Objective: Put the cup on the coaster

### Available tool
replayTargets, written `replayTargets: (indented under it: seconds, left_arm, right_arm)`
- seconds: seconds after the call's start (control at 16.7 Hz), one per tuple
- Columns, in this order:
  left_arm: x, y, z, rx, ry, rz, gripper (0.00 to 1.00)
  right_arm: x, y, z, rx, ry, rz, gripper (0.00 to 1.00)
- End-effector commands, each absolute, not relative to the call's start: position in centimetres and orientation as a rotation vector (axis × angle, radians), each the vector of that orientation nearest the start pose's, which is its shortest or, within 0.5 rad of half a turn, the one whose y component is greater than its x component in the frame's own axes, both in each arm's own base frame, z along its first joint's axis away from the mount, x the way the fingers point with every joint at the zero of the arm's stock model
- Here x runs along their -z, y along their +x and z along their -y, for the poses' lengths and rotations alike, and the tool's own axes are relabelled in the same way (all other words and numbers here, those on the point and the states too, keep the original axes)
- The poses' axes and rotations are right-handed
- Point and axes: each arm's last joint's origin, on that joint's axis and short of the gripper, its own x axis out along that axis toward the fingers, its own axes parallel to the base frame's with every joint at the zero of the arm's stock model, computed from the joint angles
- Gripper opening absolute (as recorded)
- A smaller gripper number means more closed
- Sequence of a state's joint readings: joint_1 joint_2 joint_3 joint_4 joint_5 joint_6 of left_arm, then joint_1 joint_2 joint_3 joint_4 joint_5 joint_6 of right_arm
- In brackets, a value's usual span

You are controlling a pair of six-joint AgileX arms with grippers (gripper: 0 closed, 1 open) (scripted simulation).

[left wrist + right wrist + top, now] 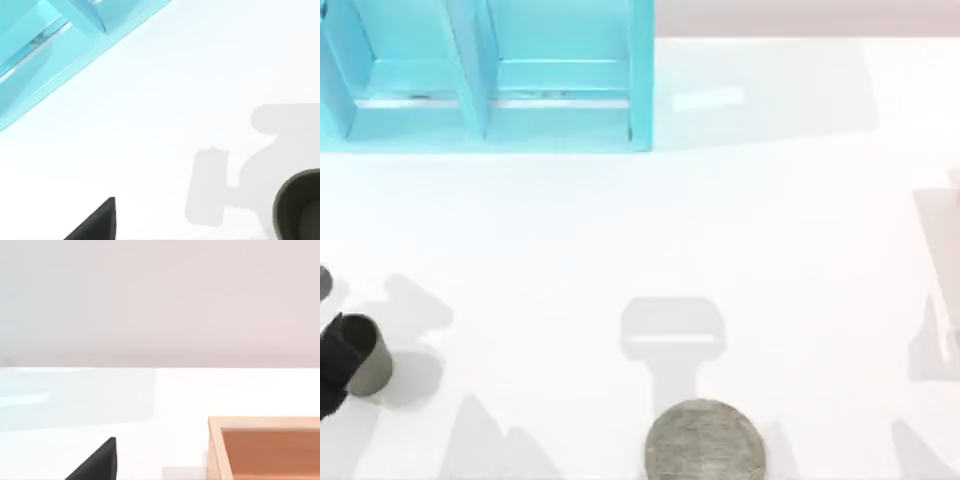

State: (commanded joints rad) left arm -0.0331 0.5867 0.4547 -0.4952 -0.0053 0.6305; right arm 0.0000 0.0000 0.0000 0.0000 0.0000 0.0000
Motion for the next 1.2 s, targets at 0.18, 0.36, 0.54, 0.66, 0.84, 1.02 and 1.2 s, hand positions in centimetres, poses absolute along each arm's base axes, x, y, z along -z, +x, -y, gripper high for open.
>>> replayTargets:
  seconds: [0.18,0.36,0.54,0.66,0.84,1.02,1.2]
  left_arm:
    - [-23.1,16.0,0.7,0.411,0.833,-0.807,1.0]
    - [-24.1,18.7,0.9,0.644,1.012,-0.976,1.0]
    - [-24.4,21.3,1.2,0.883,1.135,-1.093,1.0]
    - [-24.2,22.7,1.4,1.029,1.187,-1.144,1.0]
    - [-23.9,24.1,1.6,1.186,1.22,-1.189,1.0]
    - [-23.8,24.4,1.7,1.222,1.225,-1.198,1.0]
    - [-23.8,24.3,1.6,1.216,1.222,-1.2,1.0]
  right_arm:
    - [-16.0,10.6,0.1,0.0,0.0,0.0,1.0]
    - [-16.0,10.6,0.1,0.0,0.0,0.0,1.0]
    - [-16.0,10.6,0.1,0.0,0.0,0.0,1.0]
    - [-16.0,10.6,0.1,0.0,0.0,0.0,1.0]
    - [-16.0,10.6,0.1,0.0,0.0,0.0,1.0]
    - [-16.0,10.6,0.1,0.0,0.0,0.0,1.0]
    - [-16.0,10.6,0.1,0.0,0.0,0.0,1.0]
